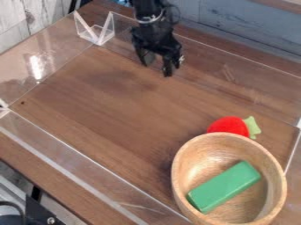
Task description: Move the red object to the right side of the table
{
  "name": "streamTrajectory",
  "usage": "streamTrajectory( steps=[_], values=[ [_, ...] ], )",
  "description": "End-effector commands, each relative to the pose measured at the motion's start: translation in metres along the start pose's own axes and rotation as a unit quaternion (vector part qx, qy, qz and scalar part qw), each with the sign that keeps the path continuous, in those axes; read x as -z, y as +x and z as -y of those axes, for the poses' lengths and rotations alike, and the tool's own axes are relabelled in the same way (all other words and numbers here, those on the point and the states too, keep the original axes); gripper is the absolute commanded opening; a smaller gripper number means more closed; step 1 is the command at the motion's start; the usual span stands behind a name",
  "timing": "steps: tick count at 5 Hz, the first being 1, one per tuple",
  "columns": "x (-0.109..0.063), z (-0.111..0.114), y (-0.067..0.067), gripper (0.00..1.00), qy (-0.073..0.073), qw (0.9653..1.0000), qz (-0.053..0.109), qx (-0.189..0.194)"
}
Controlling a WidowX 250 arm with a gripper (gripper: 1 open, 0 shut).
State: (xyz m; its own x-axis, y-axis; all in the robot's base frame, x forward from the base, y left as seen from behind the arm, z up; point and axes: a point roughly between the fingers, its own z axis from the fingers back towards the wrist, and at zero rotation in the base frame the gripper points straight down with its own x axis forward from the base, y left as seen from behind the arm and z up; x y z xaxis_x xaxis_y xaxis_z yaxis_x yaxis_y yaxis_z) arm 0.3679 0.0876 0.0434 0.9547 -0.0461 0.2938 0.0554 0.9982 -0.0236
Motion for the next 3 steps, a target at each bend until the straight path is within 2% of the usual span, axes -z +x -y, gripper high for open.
streamTrajectory(
  steps=[1,2,3],
  values=[
    [-0.0117,-0.0139,0.0072,1.0,0.018,0.9988,0.023,-0.041],
    [-0.0121,-0.0155,0.0082,1.0,0.026,0.9975,0.025,-0.061],
    [-0.0113,-0.0147,0.0085,1.0,0.023,0.9984,0.031,-0.042]
  ],
)
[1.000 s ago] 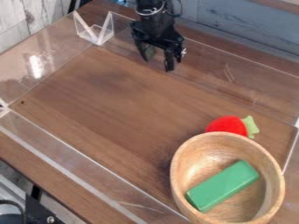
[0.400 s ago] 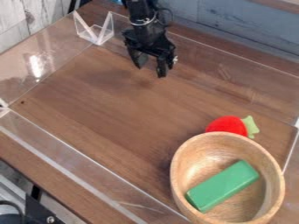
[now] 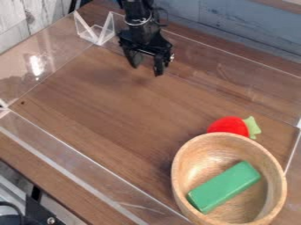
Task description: Move the red object to the right side of the table
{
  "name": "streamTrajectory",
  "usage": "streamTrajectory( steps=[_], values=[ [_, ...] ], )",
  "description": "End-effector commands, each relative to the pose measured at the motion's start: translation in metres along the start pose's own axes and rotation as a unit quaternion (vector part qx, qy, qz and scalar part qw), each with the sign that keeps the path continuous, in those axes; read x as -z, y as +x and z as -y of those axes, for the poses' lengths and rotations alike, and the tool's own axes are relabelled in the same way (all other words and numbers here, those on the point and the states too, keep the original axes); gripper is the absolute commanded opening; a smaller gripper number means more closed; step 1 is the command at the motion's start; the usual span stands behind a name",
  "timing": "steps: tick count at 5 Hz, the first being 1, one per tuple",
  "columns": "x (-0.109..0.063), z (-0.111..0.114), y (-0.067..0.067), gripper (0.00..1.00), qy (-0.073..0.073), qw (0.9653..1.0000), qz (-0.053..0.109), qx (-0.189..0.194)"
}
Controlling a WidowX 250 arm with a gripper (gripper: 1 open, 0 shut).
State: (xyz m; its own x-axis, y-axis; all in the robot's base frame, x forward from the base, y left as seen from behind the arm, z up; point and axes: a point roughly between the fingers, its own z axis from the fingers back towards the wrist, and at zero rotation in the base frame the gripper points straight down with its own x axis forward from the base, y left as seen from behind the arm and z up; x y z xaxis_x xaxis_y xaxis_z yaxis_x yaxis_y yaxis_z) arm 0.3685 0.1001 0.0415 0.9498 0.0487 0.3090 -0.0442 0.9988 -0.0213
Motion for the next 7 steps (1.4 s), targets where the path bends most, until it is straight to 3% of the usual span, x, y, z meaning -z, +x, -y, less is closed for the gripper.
streamTrajectory(
  steps=[1,3,4,7],
  values=[
    [-0.012,-0.001,0.008,1.0,0.002,0.9994,0.026,0.023],
    [-0.041,0.019,0.004,1.0,-0.013,0.9947,0.047,0.09],
    [-0.046,0.029,0.015,1.0,-0.011,0.9938,0.056,0.095],
    [-0.025,0.028,0.016,1.0,0.002,0.9981,0.039,0.047]
  ],
)
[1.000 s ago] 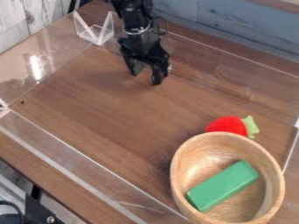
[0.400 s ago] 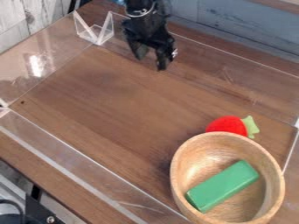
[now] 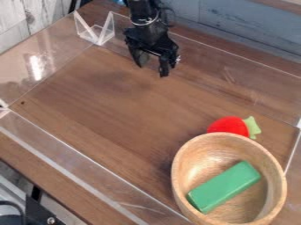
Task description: Move the red object to the right side of the table
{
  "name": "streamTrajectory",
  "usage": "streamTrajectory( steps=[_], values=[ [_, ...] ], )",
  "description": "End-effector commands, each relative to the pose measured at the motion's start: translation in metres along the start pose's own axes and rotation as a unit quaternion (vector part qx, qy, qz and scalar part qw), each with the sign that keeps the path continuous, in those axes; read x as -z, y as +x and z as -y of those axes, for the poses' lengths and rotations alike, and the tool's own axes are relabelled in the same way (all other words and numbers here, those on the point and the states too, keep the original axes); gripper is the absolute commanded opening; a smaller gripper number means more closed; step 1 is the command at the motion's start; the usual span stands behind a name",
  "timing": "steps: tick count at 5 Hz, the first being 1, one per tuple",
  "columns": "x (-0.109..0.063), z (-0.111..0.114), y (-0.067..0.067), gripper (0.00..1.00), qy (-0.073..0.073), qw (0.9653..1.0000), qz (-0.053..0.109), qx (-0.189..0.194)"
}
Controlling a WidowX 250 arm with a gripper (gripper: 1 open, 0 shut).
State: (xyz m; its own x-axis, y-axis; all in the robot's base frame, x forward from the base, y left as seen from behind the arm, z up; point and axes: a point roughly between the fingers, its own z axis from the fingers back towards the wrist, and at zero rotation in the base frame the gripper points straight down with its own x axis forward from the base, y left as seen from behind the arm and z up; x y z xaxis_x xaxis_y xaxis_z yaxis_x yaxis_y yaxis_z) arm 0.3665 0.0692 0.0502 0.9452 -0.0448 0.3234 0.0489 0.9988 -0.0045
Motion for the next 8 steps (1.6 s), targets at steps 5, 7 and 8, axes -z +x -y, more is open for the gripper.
streamTrajectory(
  steps=[5,7,8],
  values=[
    [-0.03,-0.029,0.017,1.0,0.043,0.9976,0.04,-0.038],
    [-0.026,-0.03,0.009,1.0,0.036,0.9982,0.048,-0.011],
    [-0.026,-0.03,0.006,1.0,0.032,0.9981,0.052,0.002]
  ],
)
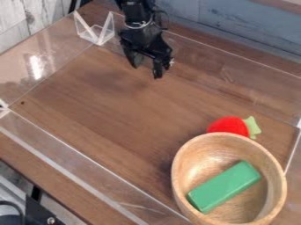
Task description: Move the red object to the right side of the table
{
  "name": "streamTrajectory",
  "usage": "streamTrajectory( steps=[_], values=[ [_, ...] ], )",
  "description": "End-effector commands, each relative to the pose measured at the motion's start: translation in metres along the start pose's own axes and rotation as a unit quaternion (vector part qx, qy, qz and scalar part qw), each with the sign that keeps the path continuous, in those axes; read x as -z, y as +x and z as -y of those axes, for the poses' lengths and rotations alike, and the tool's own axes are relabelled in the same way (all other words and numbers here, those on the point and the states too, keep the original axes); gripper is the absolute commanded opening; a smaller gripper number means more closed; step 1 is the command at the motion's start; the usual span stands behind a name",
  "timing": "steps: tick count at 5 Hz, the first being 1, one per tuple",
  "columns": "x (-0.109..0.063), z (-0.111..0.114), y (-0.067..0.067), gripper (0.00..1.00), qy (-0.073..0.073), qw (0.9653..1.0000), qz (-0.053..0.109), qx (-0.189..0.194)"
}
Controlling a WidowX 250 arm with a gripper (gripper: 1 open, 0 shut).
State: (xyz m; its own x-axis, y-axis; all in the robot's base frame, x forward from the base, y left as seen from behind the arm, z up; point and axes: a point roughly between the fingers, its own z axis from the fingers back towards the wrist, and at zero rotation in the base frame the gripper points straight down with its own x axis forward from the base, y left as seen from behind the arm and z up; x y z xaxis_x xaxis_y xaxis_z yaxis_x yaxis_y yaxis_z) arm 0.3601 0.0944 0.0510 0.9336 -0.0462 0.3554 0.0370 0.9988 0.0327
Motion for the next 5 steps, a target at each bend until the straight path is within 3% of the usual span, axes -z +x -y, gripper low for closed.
streamTrajectory(
  steps=[1,2,3,4,5],
  values=[
    [-0.032,0.002,0.016,1.0,0.021,0.999,0.04,-0.003],
    [-0.04,0.011,0.018,1.0,0.026,0.9988,0.041,-0.011],
    [-0.023,0.014,0.023,0.0,0.022,0.999,0.038,-0.002],
    [-0.008,0.019,0.023,1.0,0.016,0.9993,0.033,0.008],
    [-0.013,0.034,0.025,1.0,0.019,0.9992,0.035,-0.004]
  ],
)
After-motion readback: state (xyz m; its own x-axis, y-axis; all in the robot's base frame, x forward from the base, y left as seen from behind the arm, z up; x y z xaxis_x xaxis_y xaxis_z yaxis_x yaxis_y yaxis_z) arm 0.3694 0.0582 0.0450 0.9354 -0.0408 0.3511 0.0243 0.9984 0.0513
